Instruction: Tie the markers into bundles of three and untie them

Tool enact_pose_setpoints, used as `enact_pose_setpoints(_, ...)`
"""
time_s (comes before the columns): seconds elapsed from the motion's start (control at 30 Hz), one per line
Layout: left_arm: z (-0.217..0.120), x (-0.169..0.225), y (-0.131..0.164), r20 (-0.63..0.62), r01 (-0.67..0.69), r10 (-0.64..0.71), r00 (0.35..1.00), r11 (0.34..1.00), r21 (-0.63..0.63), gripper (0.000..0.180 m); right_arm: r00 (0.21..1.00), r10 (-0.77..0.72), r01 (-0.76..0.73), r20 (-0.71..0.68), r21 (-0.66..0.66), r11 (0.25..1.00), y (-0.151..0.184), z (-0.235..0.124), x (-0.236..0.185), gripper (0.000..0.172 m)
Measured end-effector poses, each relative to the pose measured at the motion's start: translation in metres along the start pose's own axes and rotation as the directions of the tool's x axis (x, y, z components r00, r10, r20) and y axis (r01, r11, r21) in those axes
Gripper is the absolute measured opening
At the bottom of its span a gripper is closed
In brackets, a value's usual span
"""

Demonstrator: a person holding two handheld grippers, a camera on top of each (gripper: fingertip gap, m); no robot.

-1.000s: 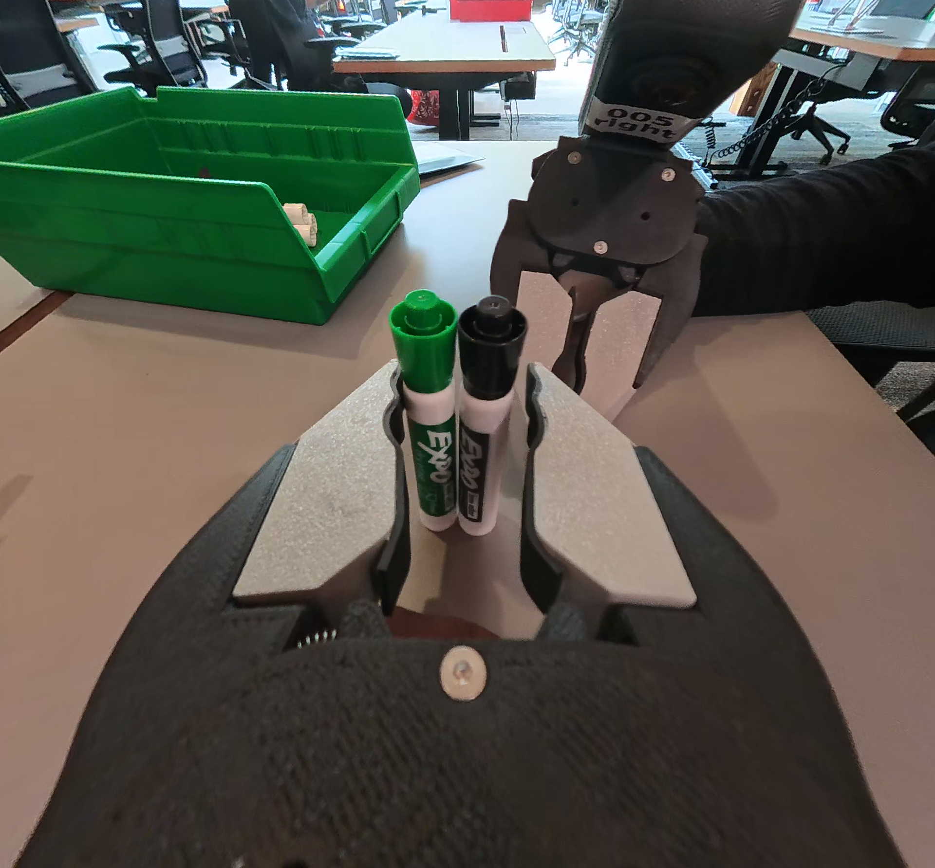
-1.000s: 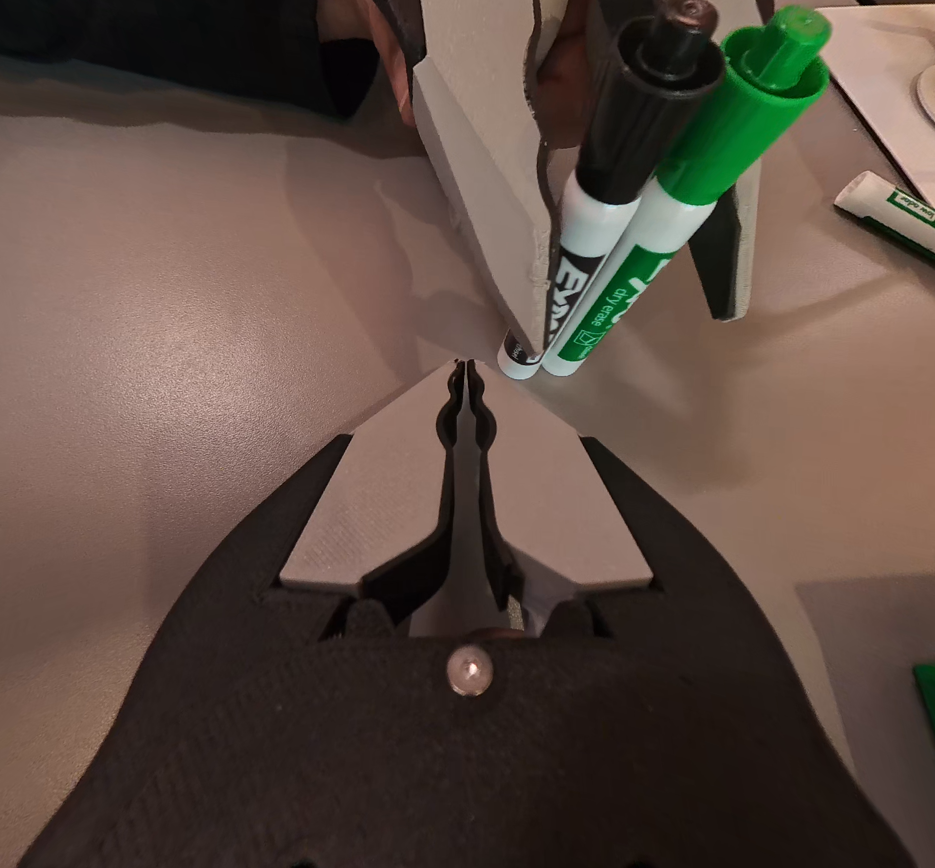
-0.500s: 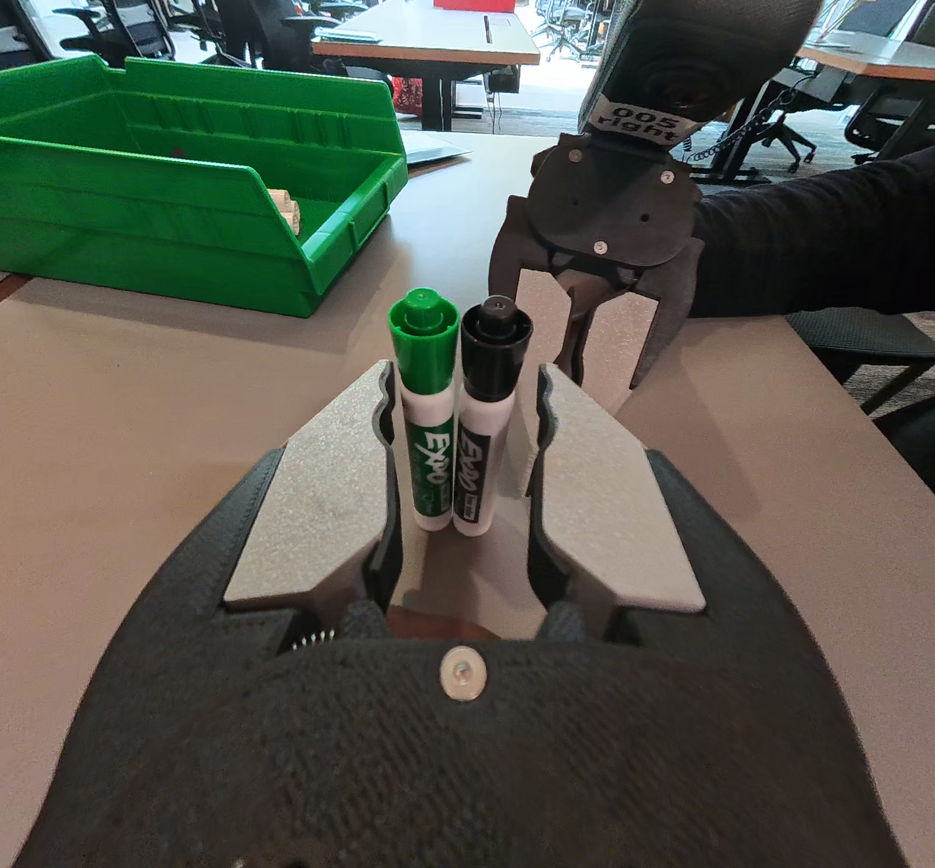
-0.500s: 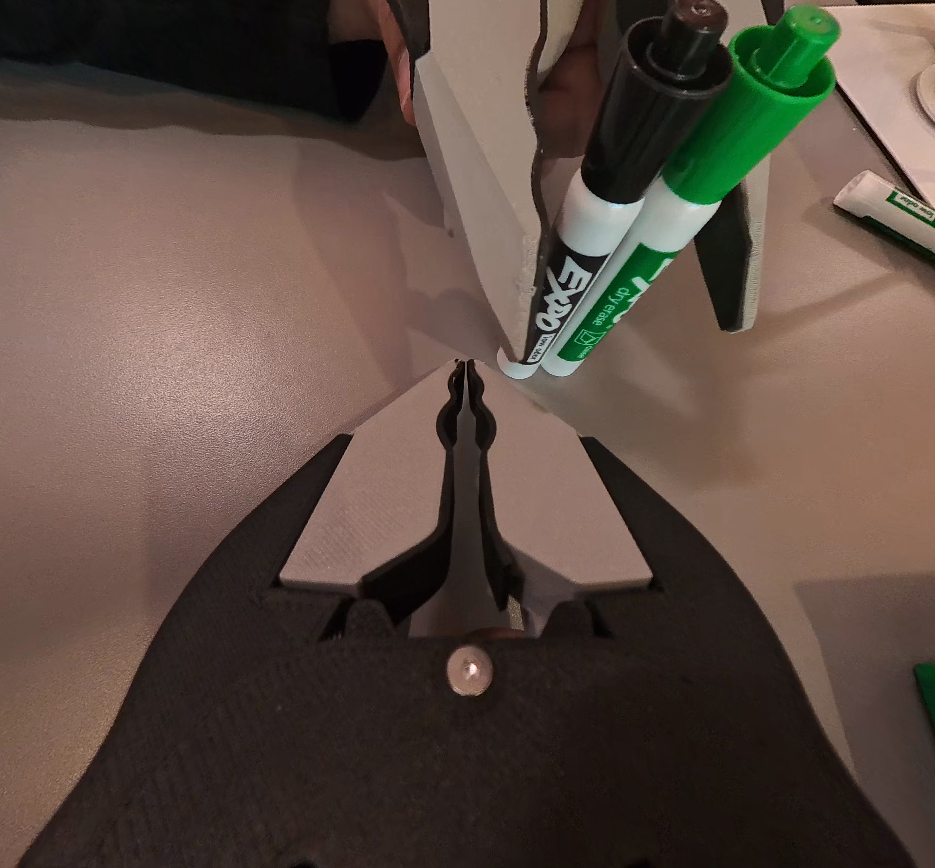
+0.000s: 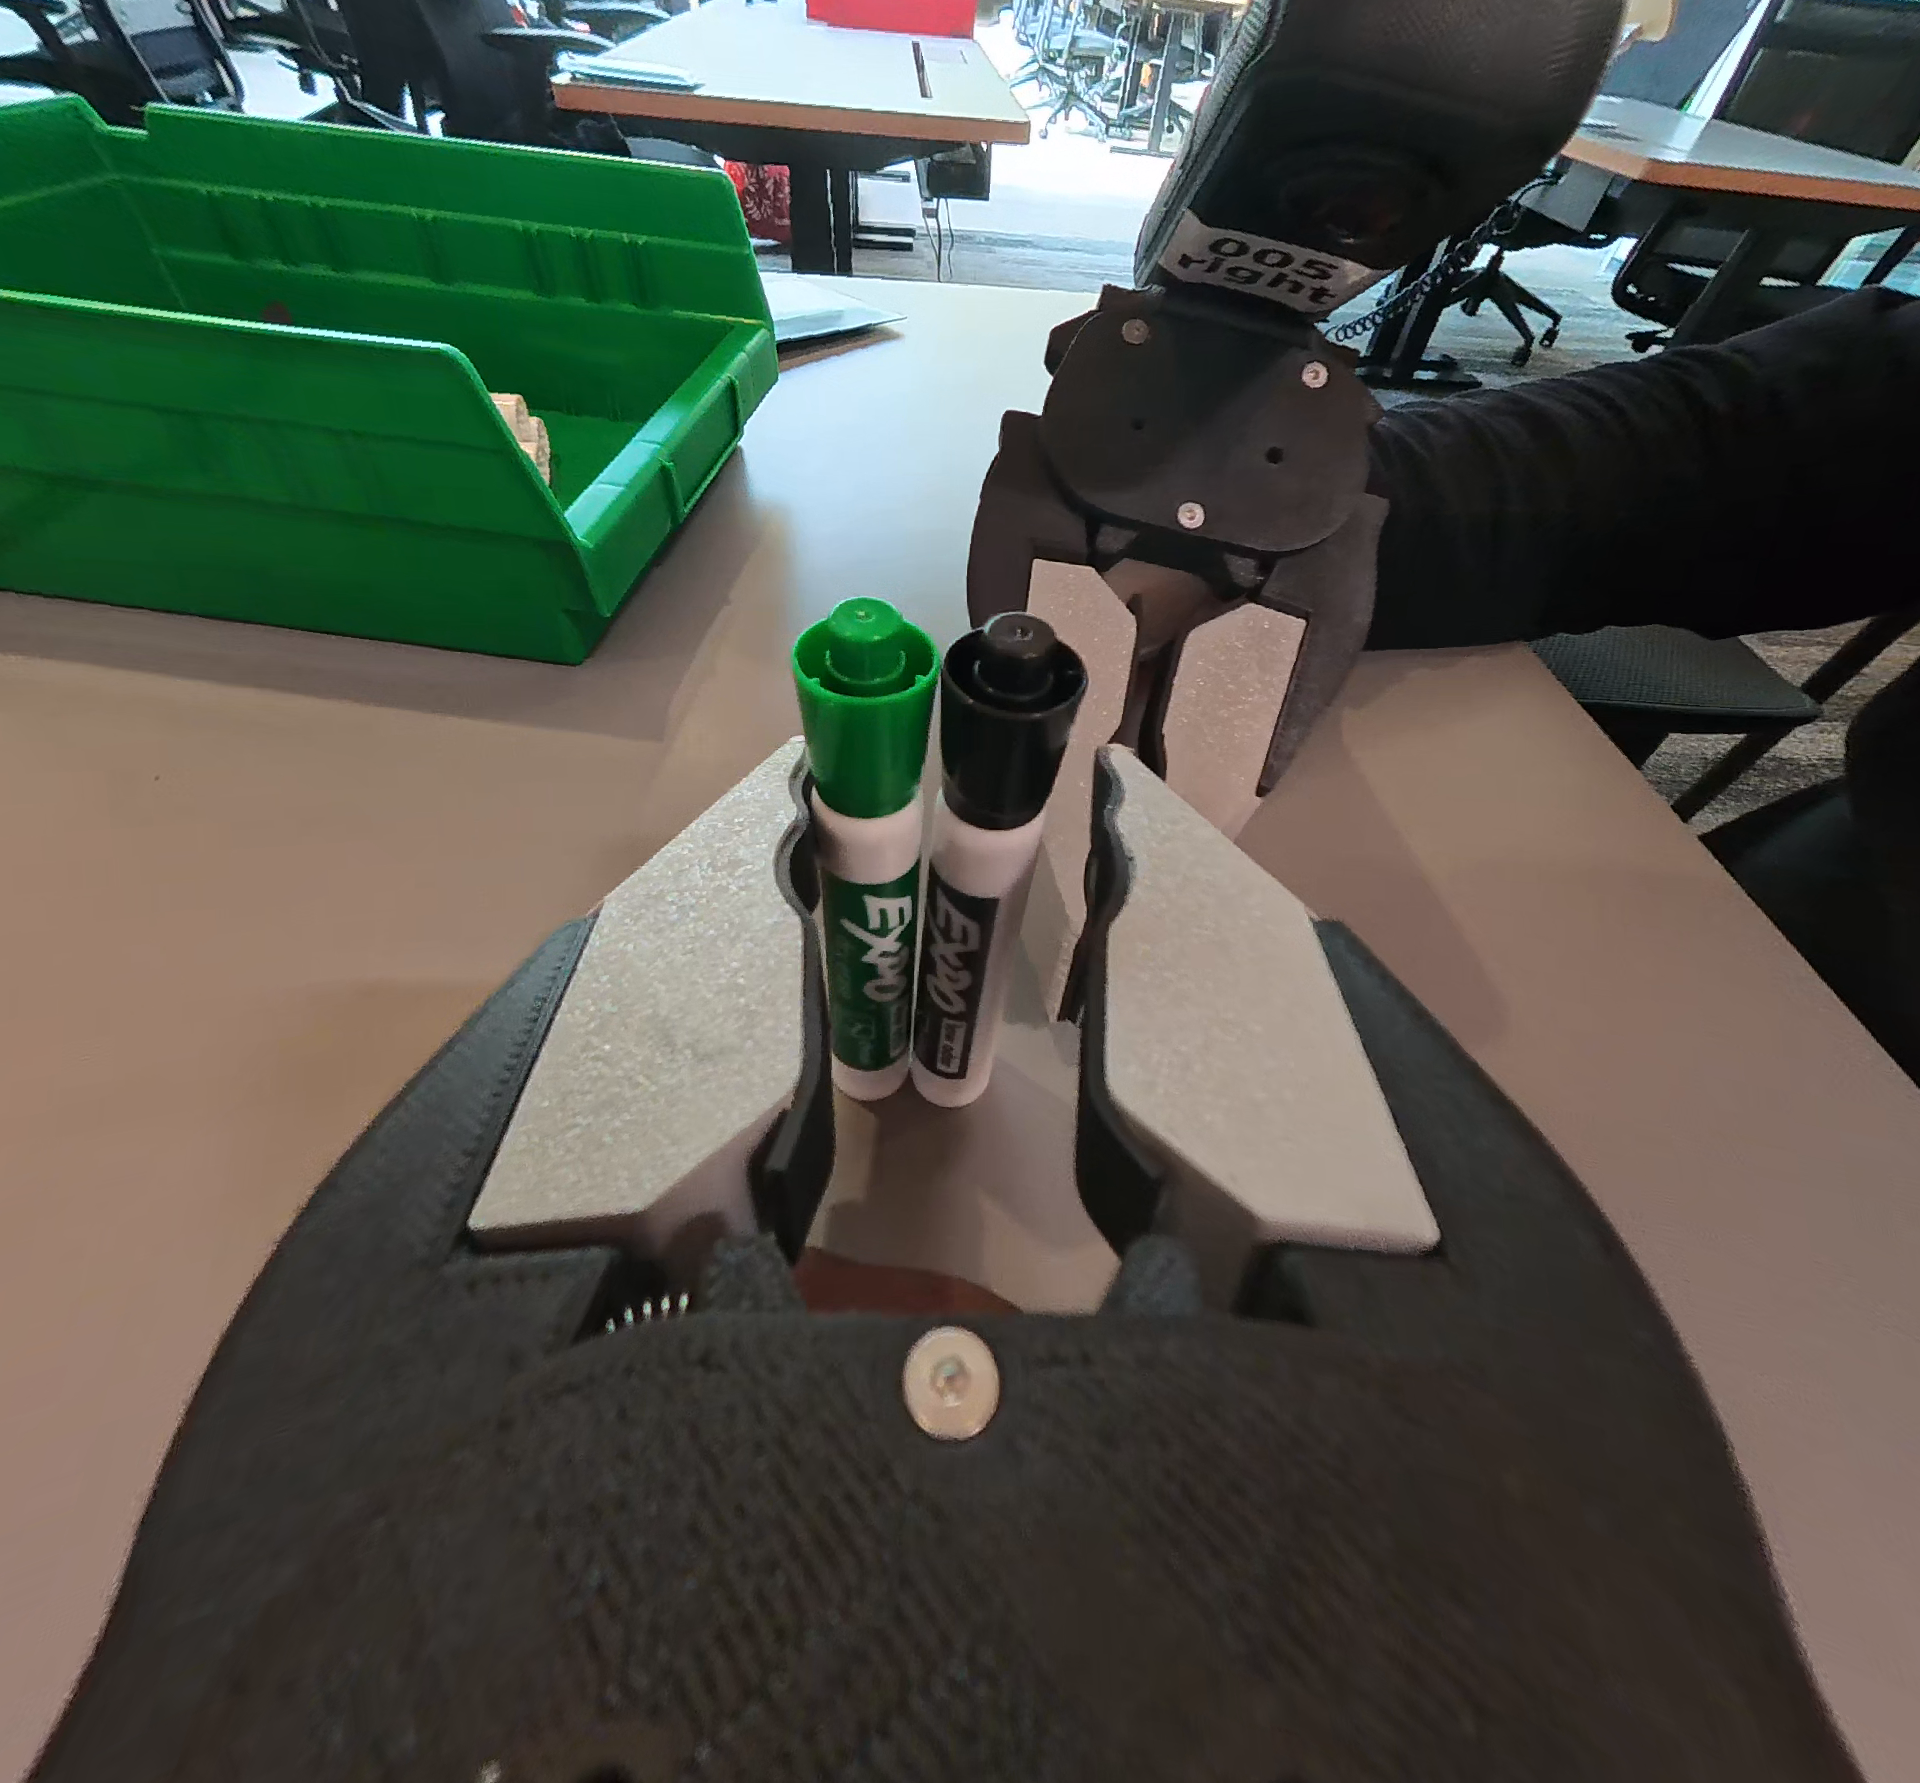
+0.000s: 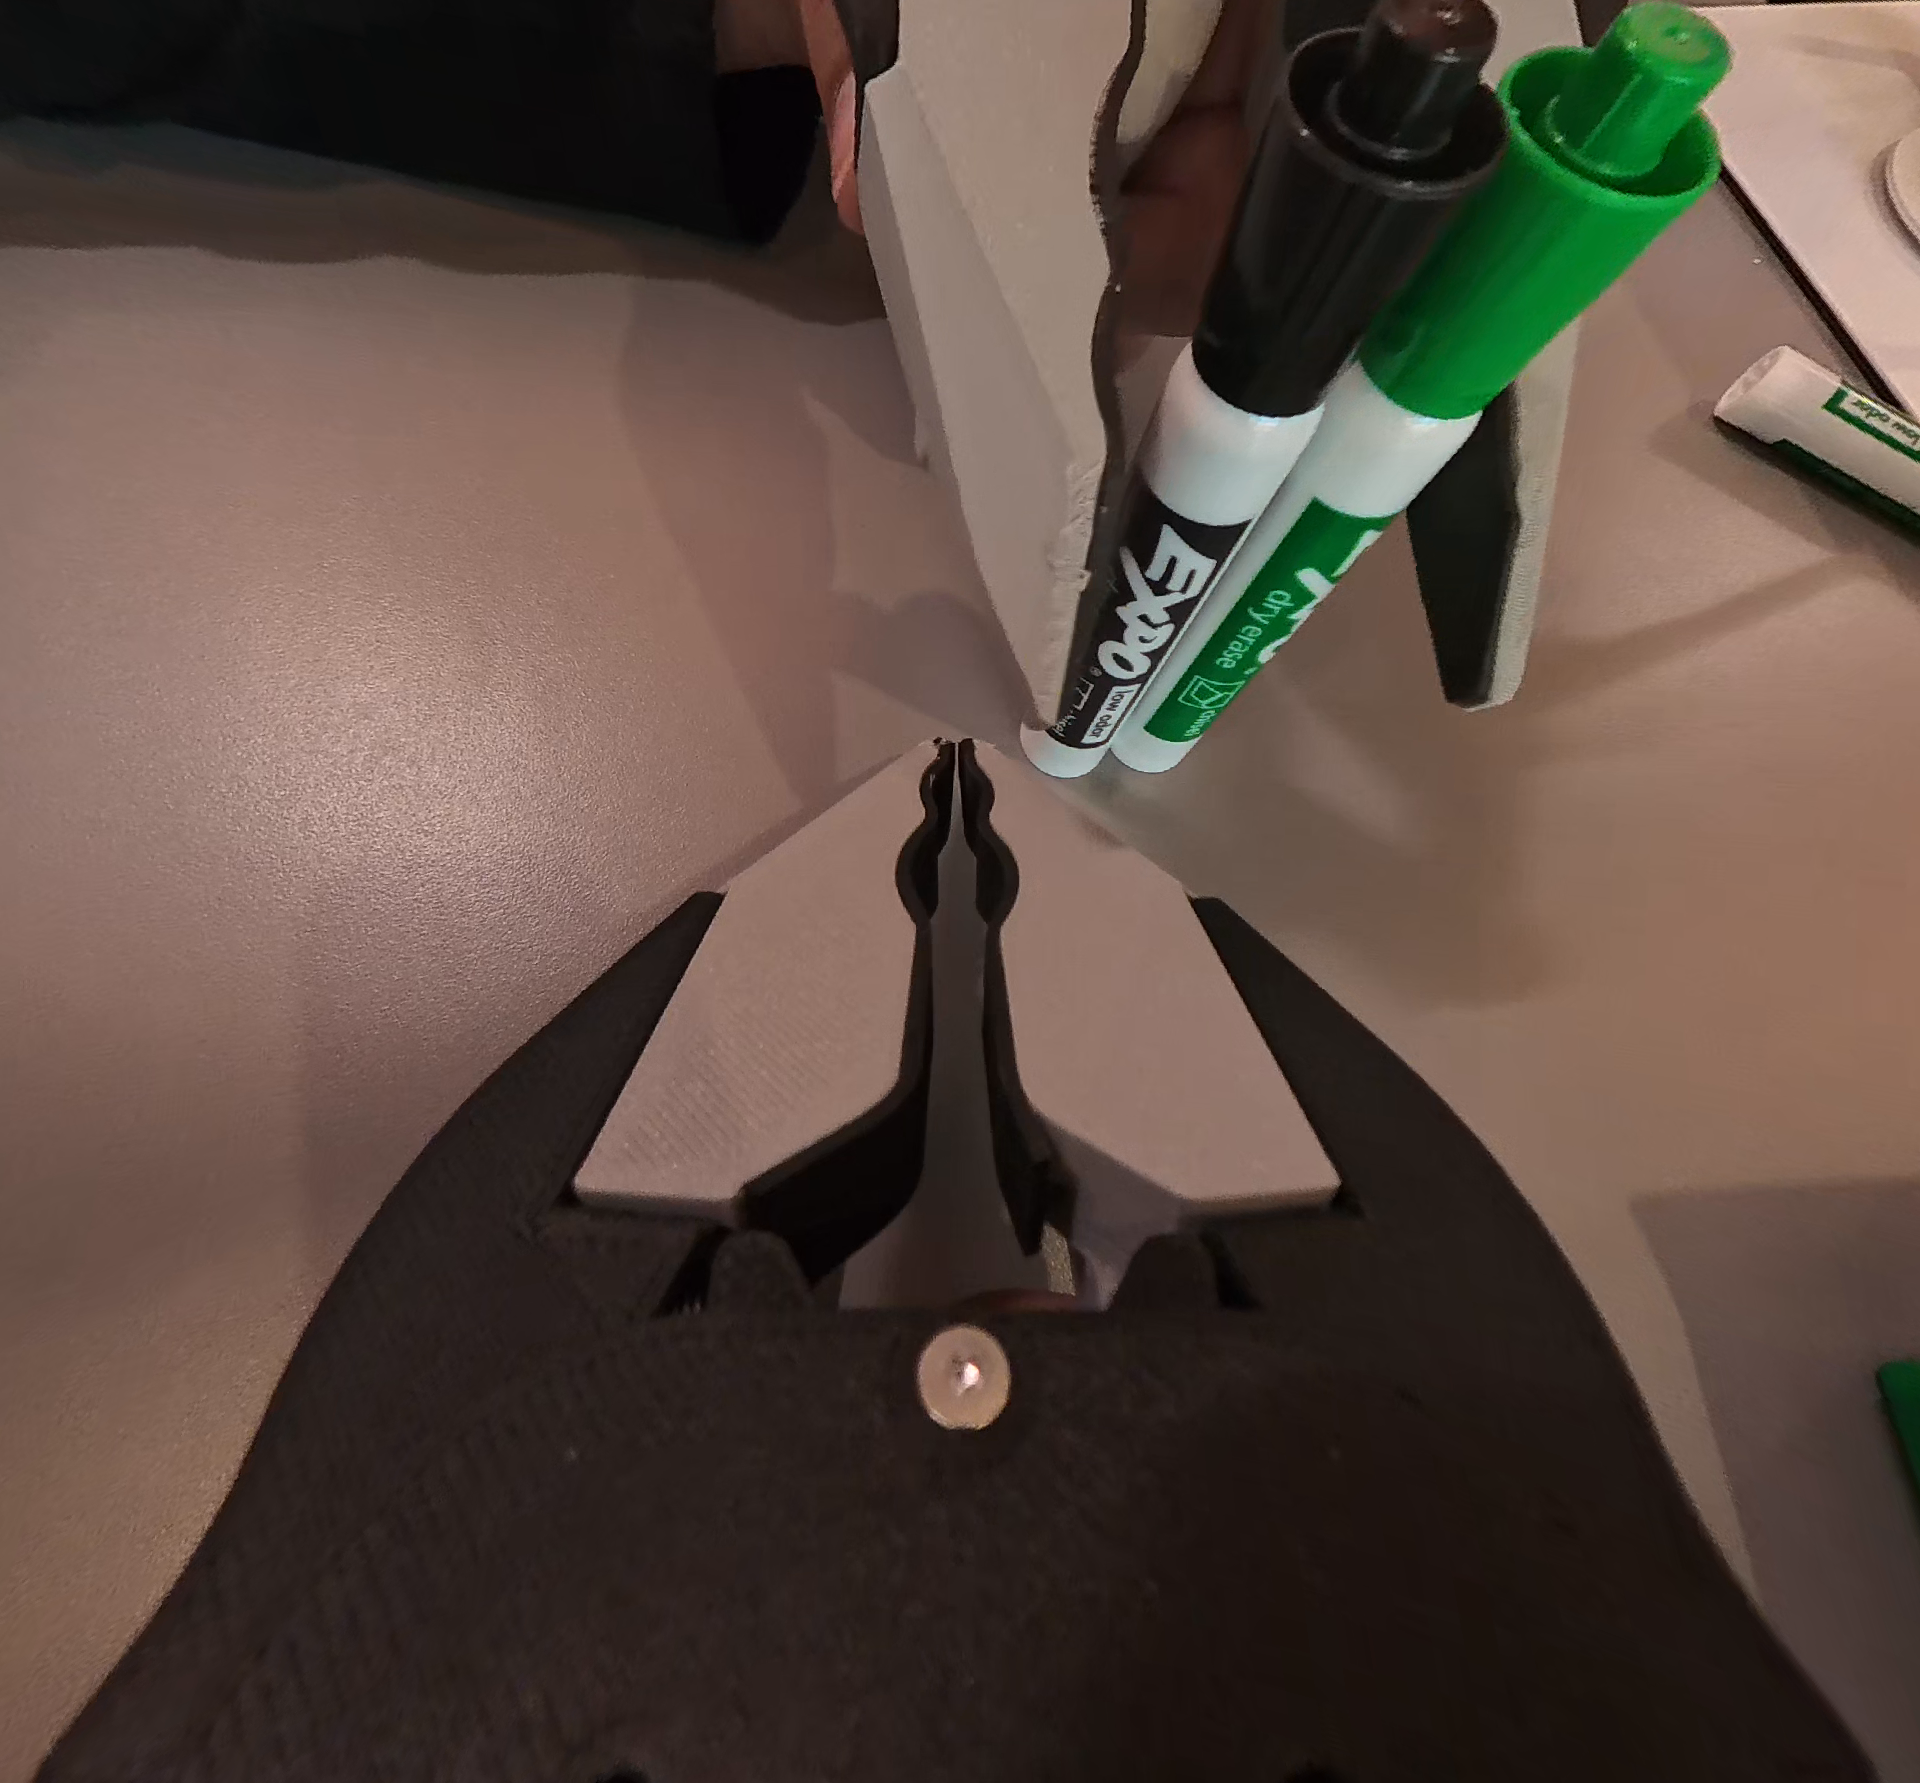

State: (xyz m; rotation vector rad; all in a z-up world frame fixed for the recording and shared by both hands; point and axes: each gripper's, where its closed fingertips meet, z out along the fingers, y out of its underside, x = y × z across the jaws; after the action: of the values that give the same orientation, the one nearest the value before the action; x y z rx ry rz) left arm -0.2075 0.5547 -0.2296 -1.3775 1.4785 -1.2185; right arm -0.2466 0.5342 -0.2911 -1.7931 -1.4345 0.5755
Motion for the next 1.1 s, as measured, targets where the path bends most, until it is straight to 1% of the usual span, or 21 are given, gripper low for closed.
enact_pose_setpoints(0.4,0.0012,-0.0011,-0.0031,-0.04,0.005,-0.004,0.999,1.0,0.015,0.05,1.0,0.004,-0.004,0.001,0.0,1.0,0.0,-0.0001,0.0002,0.0)
enact_pose_setpoints(0.73,-0.0008,0.0051,-0.0063,-0.084,-0.009,0.012,0.996,0.999,0.039,0.042,1.0,0.002,-0.002,0.001,-0.003,1.0,0.0004,0.0002,0.0001,0.0)
enact_pose_setpoints(0.93,-0.0007,0.0051,-0.0074,-0.083,-0.016,0.02,0.996,0.999,0.048,0.047,1.0,0.006,-0.006,0.003,-0.001,1.0,0.0002,0.0,0.0001,0.0)
enact_pose_setpoints(1.1,-0.0007,0.0037,-0.0088,-0.075,-0.019,0.023,0.997,0.998,0.057,0.048,1.0,0.005,-0.005,0.004,-0.004,1.0,0.0005,0.0002,-0.0002,0.0)
